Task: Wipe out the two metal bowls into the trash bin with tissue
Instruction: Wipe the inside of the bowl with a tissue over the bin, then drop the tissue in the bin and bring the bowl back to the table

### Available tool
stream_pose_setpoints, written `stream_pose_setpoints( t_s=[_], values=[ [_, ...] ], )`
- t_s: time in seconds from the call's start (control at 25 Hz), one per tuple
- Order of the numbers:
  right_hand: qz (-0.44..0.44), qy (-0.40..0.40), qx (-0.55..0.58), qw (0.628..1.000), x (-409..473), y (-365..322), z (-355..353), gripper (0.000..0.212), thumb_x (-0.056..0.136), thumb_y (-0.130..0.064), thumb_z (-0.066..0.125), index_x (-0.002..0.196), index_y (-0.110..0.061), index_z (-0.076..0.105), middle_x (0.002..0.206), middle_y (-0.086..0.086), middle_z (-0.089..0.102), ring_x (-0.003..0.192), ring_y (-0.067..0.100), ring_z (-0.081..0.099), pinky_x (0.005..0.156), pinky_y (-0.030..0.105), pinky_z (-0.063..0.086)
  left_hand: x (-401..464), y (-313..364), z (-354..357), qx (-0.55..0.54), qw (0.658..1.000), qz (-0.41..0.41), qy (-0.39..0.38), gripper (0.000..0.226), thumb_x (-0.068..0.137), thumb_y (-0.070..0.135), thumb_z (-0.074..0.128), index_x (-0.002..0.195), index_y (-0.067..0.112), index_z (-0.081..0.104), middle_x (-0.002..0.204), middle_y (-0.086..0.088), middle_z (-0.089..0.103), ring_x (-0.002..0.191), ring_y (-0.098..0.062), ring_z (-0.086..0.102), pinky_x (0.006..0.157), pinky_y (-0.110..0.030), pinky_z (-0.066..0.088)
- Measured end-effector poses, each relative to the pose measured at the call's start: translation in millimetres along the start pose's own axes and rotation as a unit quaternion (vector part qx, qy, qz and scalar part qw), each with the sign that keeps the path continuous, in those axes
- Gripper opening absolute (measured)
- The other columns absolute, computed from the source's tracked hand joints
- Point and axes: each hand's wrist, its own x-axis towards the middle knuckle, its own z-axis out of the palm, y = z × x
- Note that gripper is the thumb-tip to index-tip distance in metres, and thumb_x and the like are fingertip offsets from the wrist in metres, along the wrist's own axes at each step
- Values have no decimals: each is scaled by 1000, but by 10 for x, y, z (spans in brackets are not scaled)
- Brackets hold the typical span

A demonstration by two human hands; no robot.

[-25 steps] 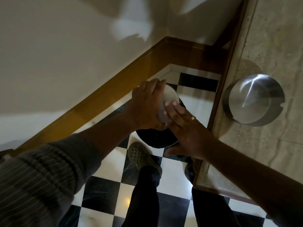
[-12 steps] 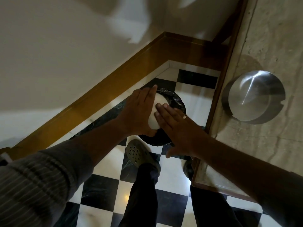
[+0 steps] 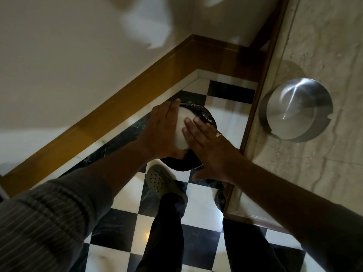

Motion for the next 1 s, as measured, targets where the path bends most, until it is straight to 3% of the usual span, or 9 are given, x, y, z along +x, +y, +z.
stream_pose_setpoints(
  t_s=[0.04,0.12,0.28,0.32,0.48,0.68,0.8,0.88,1.0],
  values=[
    [-2,-23,2,1000,37,-2,62,131,61,-76,68,153,-1,12,163,23,10,151,39,8,120,55,22,-20,-2,-2,-6,1000,-6,7,127,52,69,68,147,-6,28,141,-28,48,125,-43,49,103,-54,46],
    [-11,13,9,1000,94,-52,50,128,64,-74,69,152,2,16,162,24,13,151,40,10,122,53,19,-52,-17,18,-21,999,-13,22,124,53,68,65,144,-10,34,138,-31,50,123,-45,51,103,-48,42],
    [31,223,7,974,7,-159,-177,112,75,-71,62,148,6,23,157,28,14,148,41,11,122,50,17,-59,1,25,-9,999,9,41,126,56,73,68,144,-11,37,145,-30,47,130,-43,47,107,-49,39],
    [39,243,-6,969,-21,-163,-162,110,76,-69,61,147,6,23,156,28,14,148,40,11,121,51,18,-47,7,28,-17,998,10,56,126,56,75,68,144,-10,38,144,-30,48,130,-42,47,107,-47,39],
    [24,26,-70,997,-16,-220,105,132,51,-59,85,150,2,24,159,27,23,147,44,20,118,52,14,-96,41,44,-34,996,12,80,123,56,72,67,145,-5,33,142,-29,47,127,-40,46,105,-49,43],
    [22,44,-66,997,30,-193,95,127,49,-53,88,146,4,30,155,27,31,144,44,30,116,50,19,-164,32,85,-37,995,13,87,120,57,69,67,144,-6,32,142,-30,47,128,-41,45,104,-46,39],
    [22,108,-74,991,-11,-150,96,85,74,-30,79,143,1,41,152,26,38,142,42,34,113,48,28,-150,20,33,-58,993,41,97,117,58,65,70,144,-6,36,141,-26,49,128,-37,46,104,-44,39],
    [31,158,-26,987,-16,-87,78,56,85,-14,63,137,-2,50,149,25,44,140,41,38,102,44,46,-166,14,-8,-115,989,47,82,114,58,64,75,144,0,39,142,-19,51,127,-29,48,105,-41,41],
    [43,180,81,979,-12,-95,46,47,88,-10,57,134,-2,50,146,27,45,139,43,39,98,40,50,-183,9,-137,-200,980,-2,19,109,55,64,79,142,10,42,140,-9,54,117,-15,51,93,-20,45]
  ],
)
